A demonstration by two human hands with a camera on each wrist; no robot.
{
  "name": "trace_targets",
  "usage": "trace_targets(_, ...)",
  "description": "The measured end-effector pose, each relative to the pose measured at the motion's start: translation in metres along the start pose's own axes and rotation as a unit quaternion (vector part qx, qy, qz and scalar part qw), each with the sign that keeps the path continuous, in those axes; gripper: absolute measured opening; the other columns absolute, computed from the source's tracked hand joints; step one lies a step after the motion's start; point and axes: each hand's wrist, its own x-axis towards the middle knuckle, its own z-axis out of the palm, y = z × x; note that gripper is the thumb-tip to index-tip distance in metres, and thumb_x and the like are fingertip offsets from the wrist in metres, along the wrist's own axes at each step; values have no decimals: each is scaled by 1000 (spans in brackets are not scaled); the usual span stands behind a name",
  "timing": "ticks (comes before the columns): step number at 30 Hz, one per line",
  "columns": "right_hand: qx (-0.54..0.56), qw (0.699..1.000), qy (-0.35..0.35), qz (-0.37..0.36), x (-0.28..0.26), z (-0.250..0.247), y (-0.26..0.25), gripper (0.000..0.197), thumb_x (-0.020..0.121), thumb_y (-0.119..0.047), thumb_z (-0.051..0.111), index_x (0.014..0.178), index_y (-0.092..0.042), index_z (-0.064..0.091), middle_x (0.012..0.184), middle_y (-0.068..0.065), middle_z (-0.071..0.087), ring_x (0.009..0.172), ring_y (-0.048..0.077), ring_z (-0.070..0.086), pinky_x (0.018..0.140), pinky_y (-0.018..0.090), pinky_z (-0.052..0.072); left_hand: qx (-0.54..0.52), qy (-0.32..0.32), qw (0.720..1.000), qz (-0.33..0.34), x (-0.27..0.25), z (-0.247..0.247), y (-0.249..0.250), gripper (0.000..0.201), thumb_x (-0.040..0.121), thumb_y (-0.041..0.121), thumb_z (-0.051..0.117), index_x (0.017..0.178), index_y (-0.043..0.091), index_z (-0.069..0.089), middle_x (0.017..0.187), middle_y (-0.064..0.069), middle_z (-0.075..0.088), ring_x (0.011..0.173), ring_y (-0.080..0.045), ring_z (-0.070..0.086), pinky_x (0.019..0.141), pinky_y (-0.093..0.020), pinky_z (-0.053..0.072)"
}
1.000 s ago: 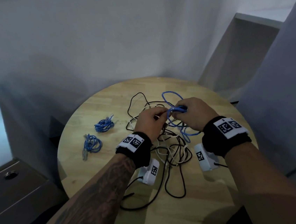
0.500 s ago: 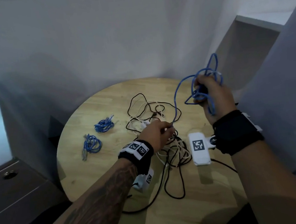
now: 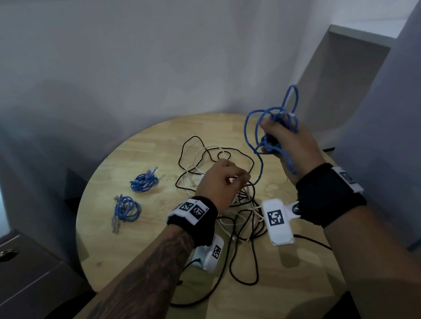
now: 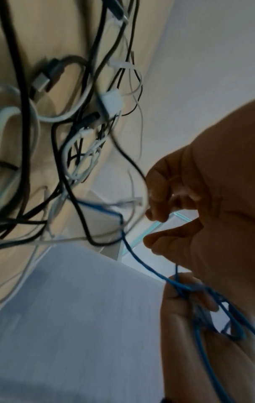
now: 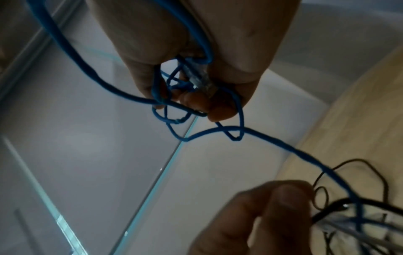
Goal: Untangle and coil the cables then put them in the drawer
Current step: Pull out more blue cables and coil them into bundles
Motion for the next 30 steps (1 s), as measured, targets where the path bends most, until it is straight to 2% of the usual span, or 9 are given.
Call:
trace_targets(2,-3,1000,-7,12,-1,1,2,13,95,-17,64,87,-12,55,76,6,48,73,23,50,73,38,48,-34,-15,999,5,-1,1,5,17,90,25,67,107,25,70,103,12,59,73,-1,56,66,-17,48)
trace_targets(5,43,999,-10,24,-2,3,1,16,95,-17,64,82,-16,55,71,-1,51,69,17,52,70,36,48,-81,-39,996,-11,-4,5,17,15,91,22,65,105,23,71,94,0,70,72,-18,61,65,-27,53)
trace_targets(9,-220,972,-30,-82,-2,-7,8,32,90,-26,69,80,-6,48,70,5,42,62,15,42,61,23,40,-179,26,983,-36,0,2,20,13,94,6,58,95,12,70,79,0,67,67,-9,58,59,-18,49)
trace_targets(11,-325,938,-89,-85,-4,-8,14,28,87,-32,73,87,-8,60,70,-1,53,62,13,49,59,20,40,-183,54,981,-23,4,-3,21,14,95,5,56,93,9,69,74,4,66,63,-7,56,59,-27,50)
trace_targets(14,-351,922,-147,-74,-7,-3,17,8,90,-27,71,92,-19,72,82,-1,67,74,15,60,68,27,48,-147,62,987,-2,6,-11,21,15,95,10,57,88,6,70,64,2,60,56,-11,52,56,-38,53)
trace_targets(16,-344,926,-119,-105,-7,-1,16,6,91,-18,68,88,-20,72,85,5,70,81,22,63,71,30,49,-134,58,989,11,5,-14,24,14,94,10,59,87,4,69,66,-12,58,57,-14,49,56,-41,52)
trace_targets(21,-192,974,-56,-109,-5,10,8,14,94,-24,65,85,-35,65,84,-7,66,80,12,62,73,27,50,-118,-18,993,-13,3,-10,18,7,91,12,65,86,18,66,74,8,67,58,-1,52,63,-21,44)
trace_targets(26,109,991,-22,-71,-3,11,-18,8,100,-17,56,93,-12,55,82,7,59,79,30,68,74,41,57,-118,-21,991,-54,-5,0,-4,5,92,9,63,94,12,66,80,6,63,60,0,53,58,-14,43)
trace_targets(30,11,993,-12,-120,-2,3,-16,10,95,-15,62,87,-15,56,68,-1,49,52,13,44,53,29,42,-133,20,989,-65,0,-2,1,11,97,10,52,96,17,61,88,1,67,60,-10,58,58,-22,48)
